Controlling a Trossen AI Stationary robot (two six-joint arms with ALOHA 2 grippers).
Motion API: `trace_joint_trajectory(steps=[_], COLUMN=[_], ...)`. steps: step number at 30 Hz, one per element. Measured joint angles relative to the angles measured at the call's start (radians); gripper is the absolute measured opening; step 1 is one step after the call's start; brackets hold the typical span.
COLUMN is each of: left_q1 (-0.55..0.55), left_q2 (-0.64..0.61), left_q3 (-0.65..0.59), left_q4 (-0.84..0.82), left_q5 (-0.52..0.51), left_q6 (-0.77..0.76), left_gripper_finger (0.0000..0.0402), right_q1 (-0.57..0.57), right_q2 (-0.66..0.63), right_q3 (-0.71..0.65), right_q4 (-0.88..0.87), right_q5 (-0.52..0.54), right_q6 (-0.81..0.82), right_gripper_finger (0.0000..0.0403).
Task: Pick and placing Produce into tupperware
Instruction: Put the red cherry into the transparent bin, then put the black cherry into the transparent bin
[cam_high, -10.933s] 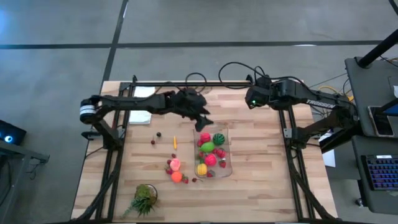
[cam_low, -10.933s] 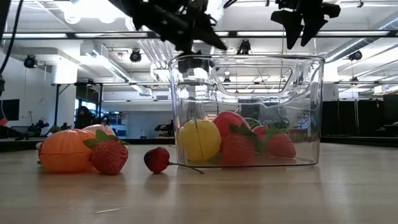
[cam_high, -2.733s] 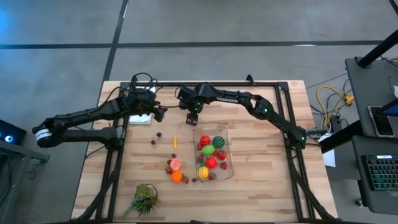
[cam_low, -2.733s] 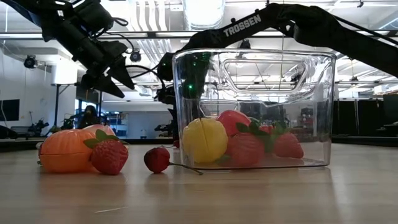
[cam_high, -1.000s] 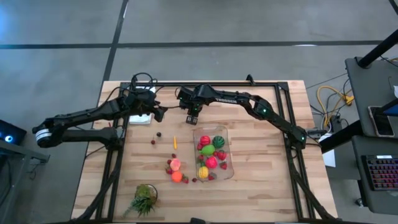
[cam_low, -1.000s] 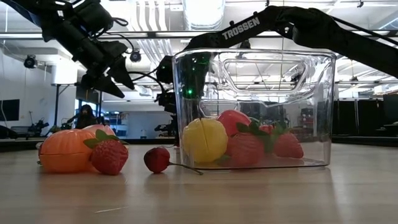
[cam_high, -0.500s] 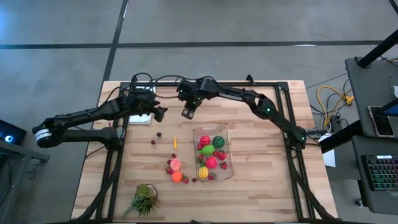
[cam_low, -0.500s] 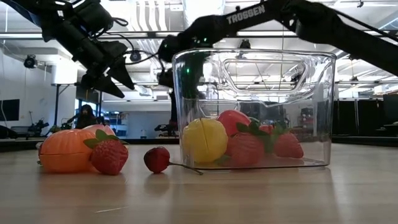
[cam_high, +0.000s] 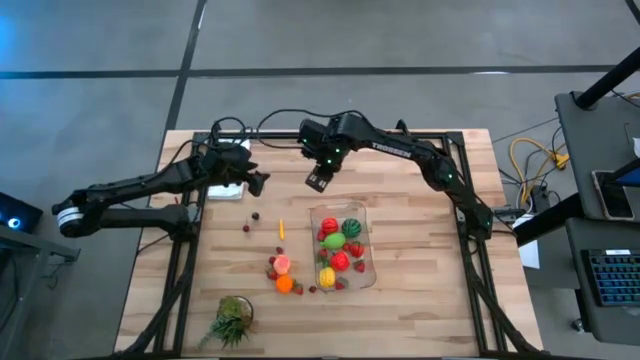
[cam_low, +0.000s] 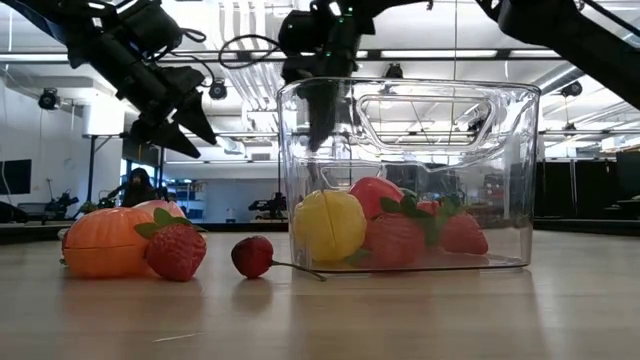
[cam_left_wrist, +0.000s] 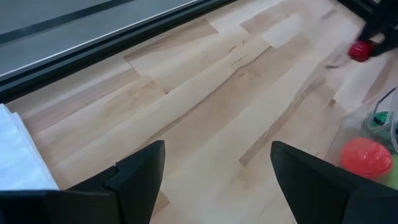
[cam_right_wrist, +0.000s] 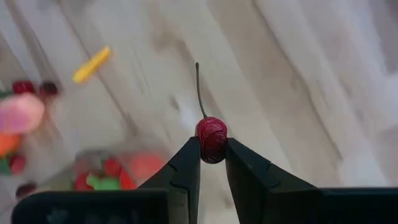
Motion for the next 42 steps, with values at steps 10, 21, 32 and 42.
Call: trace_joint_trajectory(steps=[10,21,32,42], left_q1=[0.0,-0.001,-0.001,-0.001], left_q2=[0.0,0.007,0.011,0.058], left_q3=[-0.024,-0.02,-0.021,-0.028], left_q4=[0.031,0.039,0.018,0.0], left_q5=[0.054,0.063,0.071,0.194], left_q6=[-0.007,-0.027,-0.029,-0.08], left_gripper_finger=[0.0278,0.0278,0.0278,0.0278], right_q1=[0.115,0.291,0.45,0.462], right_q2=[-0.013,-0.088,-0.089,-0.085], right_q3=[0.0,0.0,-0.027,-0.221], right_q4=[-0.138,-0.169,-0.173,-0.168], right_q5=[-0.001,0.161,0.288,0.342], right_q6=[0.021,0.137,0.424,0.721], right_gripper_finger=[0.0063,0.0063,0.0063,0.0112])
